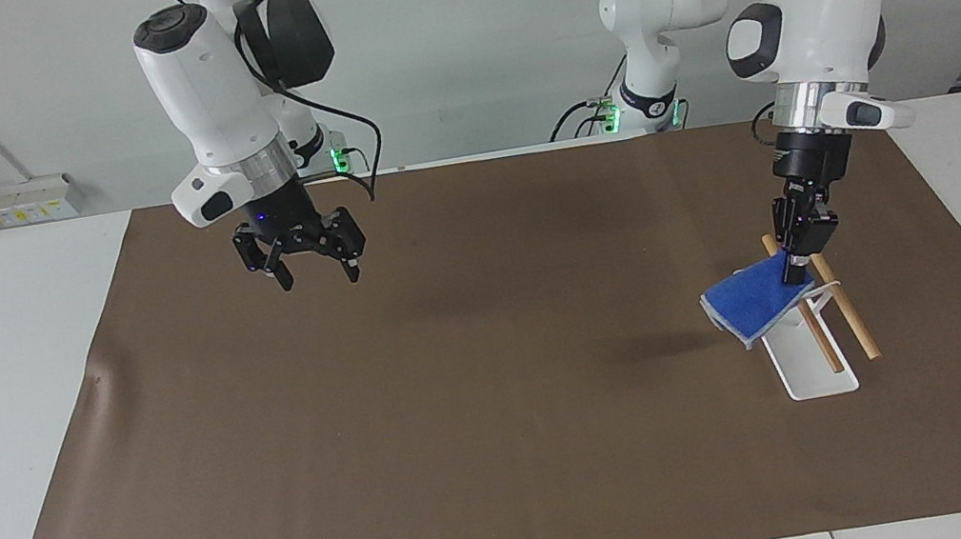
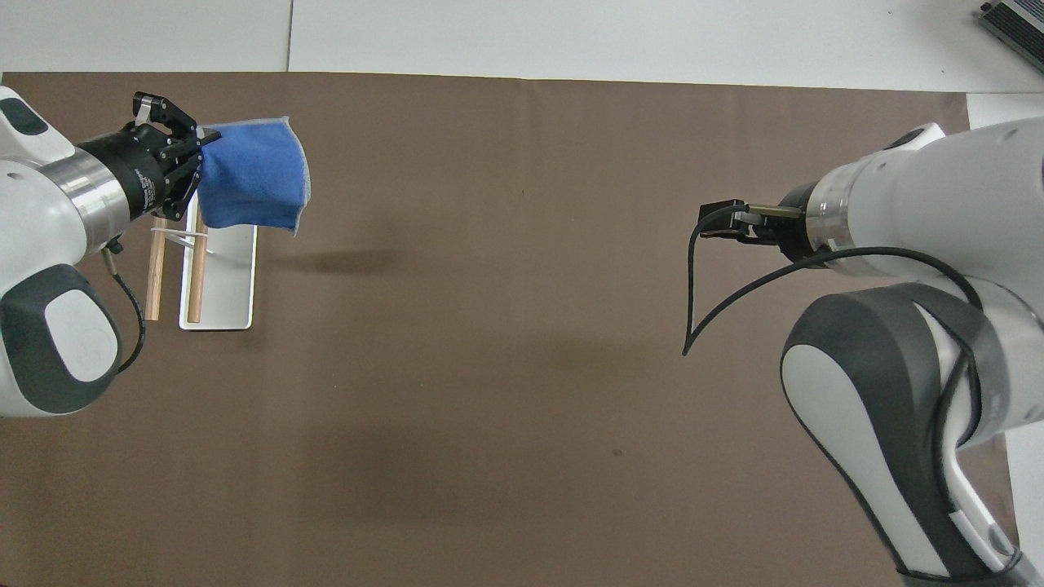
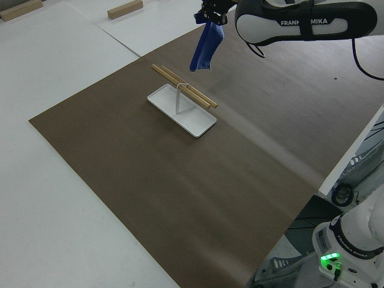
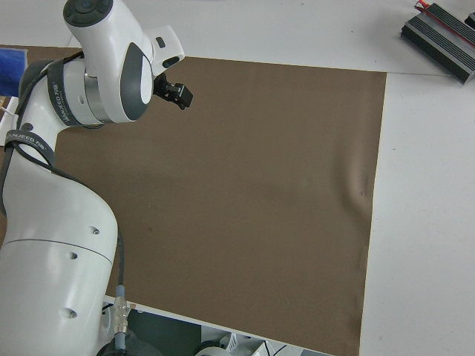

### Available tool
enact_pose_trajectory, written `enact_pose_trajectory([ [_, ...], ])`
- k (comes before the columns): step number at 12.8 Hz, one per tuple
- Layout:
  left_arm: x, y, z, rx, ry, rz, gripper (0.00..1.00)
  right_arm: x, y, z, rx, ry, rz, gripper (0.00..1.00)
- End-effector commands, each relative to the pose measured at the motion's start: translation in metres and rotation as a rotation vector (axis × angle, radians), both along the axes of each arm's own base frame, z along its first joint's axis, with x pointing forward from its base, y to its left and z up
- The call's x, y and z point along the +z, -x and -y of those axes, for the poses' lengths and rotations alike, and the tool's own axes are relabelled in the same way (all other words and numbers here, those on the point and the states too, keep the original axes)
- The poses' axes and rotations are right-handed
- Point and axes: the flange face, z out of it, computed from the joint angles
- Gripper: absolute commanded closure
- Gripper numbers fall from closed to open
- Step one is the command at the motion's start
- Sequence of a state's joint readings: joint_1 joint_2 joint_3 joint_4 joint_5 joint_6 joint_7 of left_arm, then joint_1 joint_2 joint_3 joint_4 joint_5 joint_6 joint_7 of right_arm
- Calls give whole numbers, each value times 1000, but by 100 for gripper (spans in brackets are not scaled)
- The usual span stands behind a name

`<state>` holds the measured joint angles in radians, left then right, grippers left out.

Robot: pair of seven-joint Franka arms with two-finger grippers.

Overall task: Right arm passes towel to left arm to hang
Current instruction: 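Carry the towel to the rack with the left gripper while the right gripper retracts, then lower the towel over the wooden rack and open the left gripper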

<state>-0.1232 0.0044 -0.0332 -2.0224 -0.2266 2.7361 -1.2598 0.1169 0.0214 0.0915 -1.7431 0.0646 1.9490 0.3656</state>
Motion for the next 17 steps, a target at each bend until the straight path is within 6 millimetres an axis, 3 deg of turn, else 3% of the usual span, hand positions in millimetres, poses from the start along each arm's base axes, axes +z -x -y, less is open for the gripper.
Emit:
enact_pose_trajectory([
  [1, -33, -2, -33, 61, -26, 34, 100, 32, 1, 25, -48, 31, -23, 0],
  [3, -50, -5, -73, 146, -31, 83, 100, 53, 6, 46, -70, 36, -38, 0],
  [6, -70, -2, -129, 251, -35, 79, 100, 71, 15, 101, -36, 74, -89, 0],
  [9, -98, 17, -153, 316, -41, 101, 100, 95, 25, 150, 8, 91, -109, 0],
  [11, -106, 24, -169, 380, -12, 92, 100, 95, 31, 154, 11, 100, -119, 0],
  [13, -102, 21, -164, 418, 34, 97, 100, 94, 32, 154, 9, 93, -124, 0],
  [17, -103, 17, -129, 457, 135, 77, 100, 93, 36, 154, 17, 91, -152, 0],
])
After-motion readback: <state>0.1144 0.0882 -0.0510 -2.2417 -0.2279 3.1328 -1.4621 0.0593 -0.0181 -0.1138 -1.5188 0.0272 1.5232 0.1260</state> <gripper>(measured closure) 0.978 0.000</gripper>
